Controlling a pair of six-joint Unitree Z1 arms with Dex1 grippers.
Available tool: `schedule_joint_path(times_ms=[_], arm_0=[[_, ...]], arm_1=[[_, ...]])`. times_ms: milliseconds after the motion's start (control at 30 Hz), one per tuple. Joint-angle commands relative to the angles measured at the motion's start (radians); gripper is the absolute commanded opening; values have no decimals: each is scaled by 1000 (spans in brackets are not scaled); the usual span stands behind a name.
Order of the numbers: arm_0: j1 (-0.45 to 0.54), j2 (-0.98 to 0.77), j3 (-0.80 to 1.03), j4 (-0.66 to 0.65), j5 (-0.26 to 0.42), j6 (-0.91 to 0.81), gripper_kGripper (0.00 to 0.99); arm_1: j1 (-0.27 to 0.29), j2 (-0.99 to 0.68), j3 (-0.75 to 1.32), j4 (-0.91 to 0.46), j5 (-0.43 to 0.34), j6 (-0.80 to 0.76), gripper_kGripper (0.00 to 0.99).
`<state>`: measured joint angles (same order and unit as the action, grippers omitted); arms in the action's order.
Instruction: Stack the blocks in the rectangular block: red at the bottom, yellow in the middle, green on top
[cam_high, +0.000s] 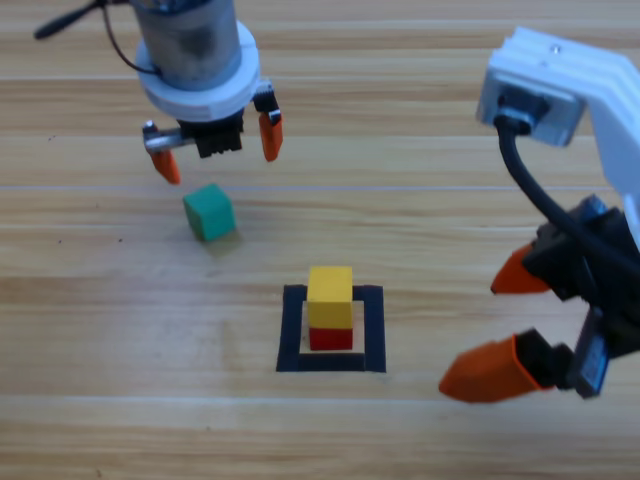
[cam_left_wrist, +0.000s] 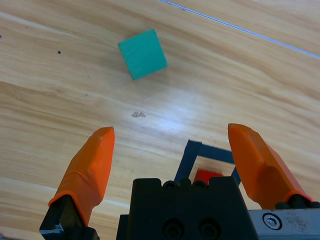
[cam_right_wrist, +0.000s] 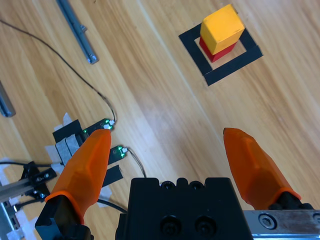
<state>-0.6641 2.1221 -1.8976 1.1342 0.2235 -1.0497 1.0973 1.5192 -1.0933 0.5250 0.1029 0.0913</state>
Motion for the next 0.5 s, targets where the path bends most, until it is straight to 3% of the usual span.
schedule_joint_path(times_ms=[33,300,500], arm_0=[[117,99,-37,12,-53,-30,957],[205,176,-89,12,-105,-36,943],[219,229,-101,12,-138,-39,945]], arm_1=[[19,33,47,-16,31,-22,989],[19,-25,56,-20,14,-25,990],[19,-34,72,-40,-14,-33,990]])
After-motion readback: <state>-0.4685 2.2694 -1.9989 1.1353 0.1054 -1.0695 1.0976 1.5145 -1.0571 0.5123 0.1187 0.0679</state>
